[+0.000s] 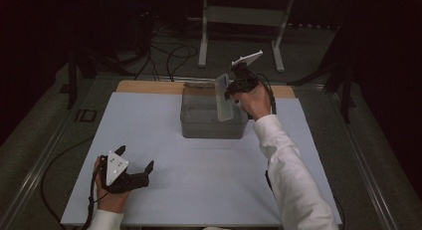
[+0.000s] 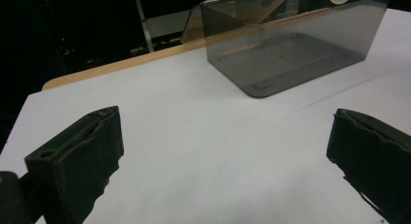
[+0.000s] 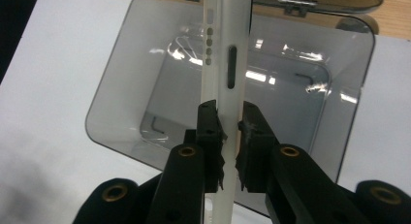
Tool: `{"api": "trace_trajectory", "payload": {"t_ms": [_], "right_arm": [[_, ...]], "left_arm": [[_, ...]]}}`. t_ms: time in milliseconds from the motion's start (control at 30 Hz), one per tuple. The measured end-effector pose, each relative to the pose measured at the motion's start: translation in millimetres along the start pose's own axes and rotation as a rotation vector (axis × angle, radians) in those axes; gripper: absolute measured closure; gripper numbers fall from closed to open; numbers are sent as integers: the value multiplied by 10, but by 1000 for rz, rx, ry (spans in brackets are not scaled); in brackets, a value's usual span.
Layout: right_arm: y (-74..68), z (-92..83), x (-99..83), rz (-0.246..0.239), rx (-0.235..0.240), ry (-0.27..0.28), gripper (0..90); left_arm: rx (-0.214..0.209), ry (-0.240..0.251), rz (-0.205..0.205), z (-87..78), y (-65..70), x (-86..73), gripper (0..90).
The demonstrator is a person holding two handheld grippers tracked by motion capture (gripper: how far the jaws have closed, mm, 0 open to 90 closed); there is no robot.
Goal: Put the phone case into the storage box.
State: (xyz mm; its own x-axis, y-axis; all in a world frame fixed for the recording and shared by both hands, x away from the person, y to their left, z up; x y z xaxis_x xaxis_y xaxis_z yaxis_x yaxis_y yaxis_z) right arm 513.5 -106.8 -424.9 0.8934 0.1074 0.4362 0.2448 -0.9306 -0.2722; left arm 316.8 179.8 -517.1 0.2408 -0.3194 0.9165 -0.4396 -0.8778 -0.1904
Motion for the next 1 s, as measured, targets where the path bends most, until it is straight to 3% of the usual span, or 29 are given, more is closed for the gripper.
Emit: {"api": "trace_trajectory", "payload": {"t_ms": [1000], "right_arm": [[438,15,-58,70,-51,-2,819]], "left_arm": [[-7,-1,6,10,32,2,6]]}}
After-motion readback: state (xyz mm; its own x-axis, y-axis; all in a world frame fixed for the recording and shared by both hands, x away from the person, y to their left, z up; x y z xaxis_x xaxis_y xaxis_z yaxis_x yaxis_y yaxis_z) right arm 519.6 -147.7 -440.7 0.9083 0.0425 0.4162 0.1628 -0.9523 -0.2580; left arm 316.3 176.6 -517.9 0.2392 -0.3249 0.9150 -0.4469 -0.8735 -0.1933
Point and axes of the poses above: each handheld gripper's, and its own axes: z roughly forward along the jaws, x roughly out of its top, y roughly to its right, the point moved 9 cm from there along z, roughly forward along the jaws, and after that the axes turned 5 degrees about z, right-handed, at the moved point
